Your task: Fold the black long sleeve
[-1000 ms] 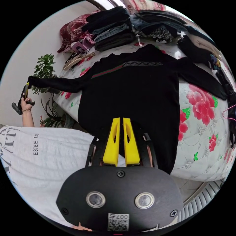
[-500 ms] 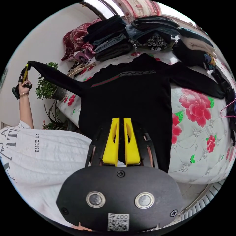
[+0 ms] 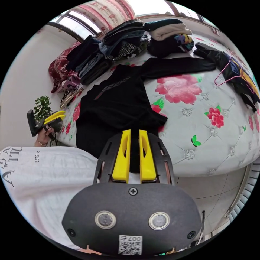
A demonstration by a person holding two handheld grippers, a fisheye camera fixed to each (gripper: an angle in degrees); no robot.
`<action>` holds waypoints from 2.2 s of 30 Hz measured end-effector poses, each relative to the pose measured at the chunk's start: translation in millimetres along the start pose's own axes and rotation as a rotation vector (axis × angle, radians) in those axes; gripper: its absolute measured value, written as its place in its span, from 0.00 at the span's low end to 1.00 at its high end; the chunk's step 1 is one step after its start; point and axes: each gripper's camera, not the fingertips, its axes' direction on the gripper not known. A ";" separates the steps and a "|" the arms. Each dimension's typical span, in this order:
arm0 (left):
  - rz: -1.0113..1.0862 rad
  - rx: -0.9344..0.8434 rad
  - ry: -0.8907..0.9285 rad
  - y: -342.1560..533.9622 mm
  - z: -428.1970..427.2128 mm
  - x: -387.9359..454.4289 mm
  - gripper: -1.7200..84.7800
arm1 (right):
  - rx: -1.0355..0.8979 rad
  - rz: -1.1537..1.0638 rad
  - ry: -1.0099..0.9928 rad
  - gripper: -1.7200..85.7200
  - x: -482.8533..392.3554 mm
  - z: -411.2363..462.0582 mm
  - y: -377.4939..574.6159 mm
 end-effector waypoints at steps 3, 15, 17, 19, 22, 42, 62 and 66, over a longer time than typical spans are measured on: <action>-0.147 -0.140 -0.051 12.8 35.6 -30.5 0.14 | -0.014 -0.023 0.024 0.09 3.7 4.7 -4.2; -0.108 -0.399 -0.141 -53.7 159.2 -45.7 0.09 | -0.207 -0.268 0.265 0.08 -27.2 78.5 -77.9; -0.082 -0.476 -0.226 -56.3 175.2 -36.8 0.03 | -0.284 -0.250 0.260 0.05 -17.4 99.3 -72.1; -0.045 -0.450 -0.238 -59.7 168.0 -28.5 0.02 | -0.229 -0.253 0.264 0.03 -17.9 83.9 -64.5; -0.017 -0.377 -0.260 -59.8 143.4 -22.4 0.02 | -0.166 -0.282 0.238 0.02 -16.4 48.6 -45.9; -0.624 -0.353 -0.271 -11.1 91.7 -75.2 0.01 | 0.365 0.400 -0.169 0.10 179.7 -17.4 -97.4; -0.589 -0.376 -0.319 -177.7 213.4 -179.4 0.01 | 0.211 0.476 0.396 0.07 339.8 22.0 -289.8; -0.601 -0.444 -0.391 -168.3 240.8 -197.7 0.01 | 0.232 0.323 0.345 0.03 319.3 4.1 -292.5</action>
